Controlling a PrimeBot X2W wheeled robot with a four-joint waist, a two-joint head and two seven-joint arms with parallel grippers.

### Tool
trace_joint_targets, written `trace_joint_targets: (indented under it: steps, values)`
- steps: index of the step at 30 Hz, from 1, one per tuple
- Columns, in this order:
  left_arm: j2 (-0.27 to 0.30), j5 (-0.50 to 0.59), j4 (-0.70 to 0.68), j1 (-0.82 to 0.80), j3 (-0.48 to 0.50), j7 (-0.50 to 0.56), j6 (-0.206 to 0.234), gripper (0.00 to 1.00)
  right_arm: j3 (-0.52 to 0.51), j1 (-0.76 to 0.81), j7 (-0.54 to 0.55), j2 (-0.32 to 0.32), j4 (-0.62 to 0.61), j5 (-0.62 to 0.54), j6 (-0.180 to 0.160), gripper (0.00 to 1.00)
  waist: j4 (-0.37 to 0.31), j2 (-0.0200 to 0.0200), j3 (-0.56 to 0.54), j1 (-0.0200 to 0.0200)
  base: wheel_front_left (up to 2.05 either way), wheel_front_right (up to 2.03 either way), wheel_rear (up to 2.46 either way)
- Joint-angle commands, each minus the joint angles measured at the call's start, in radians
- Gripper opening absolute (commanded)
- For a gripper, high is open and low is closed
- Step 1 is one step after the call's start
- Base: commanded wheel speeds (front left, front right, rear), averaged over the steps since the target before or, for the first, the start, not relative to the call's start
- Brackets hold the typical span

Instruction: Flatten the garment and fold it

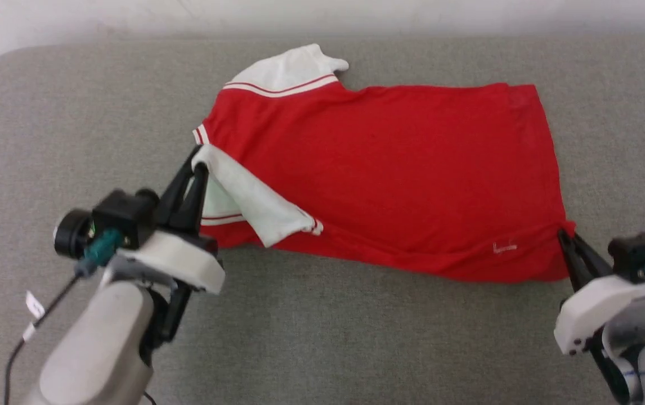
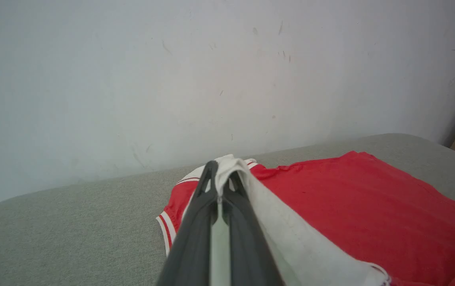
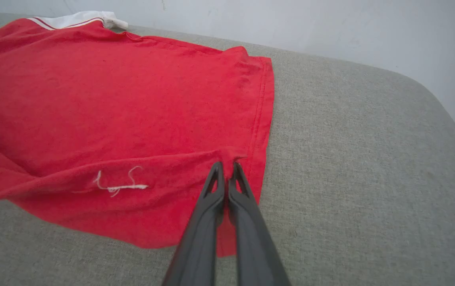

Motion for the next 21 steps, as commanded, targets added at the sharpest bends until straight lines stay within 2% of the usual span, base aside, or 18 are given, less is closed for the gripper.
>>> trace_joint_targets:
  steps: [1, 9, 16, 21]
  values:
    - [0.007, -0.01, 0.031, -0.052, 0.006, 0.017, -0.021, 0.0, 0.01, -0.042, 0.02, -0.013, 0.003, 0.006, -0.002, 0.0, -0.027, 0.0, 0.043, -0.0001, 0.0, 0.0, 0.0]
    - [0.069, -0.024, 0.197, -0.241, 0.0, 0.155, -0.108, 0.0, 0.033, -0.213, 0.15, -0.06, 0.087, 0.052, -0.002, 0.0, -0.066, 0.0, 0.134, -0.0001, 0.0, 0.0, 0.0]
    - [0.11, -0.065, 0.367, -0.312, -0.02, 0.309, -0.18, 0.0, 0.079, -0.323, 0.284, -0.086, 0.159, 0.098, -0.002, 0.0, -0.08, 0.0, 0.191, -0.0001, 0.0, 0.0, 0.0]
    - [0.106, -0.161, 0.468, -0.303, -0.034, 0.52, -0.215, 0.0, 0.113, -0.368, 0.392, -0.098, 0.189, 0.15, -0.002, 0.0, -0.08, 0.0, 0.207, -0.0001, 0.0, 0.0, 0.0]
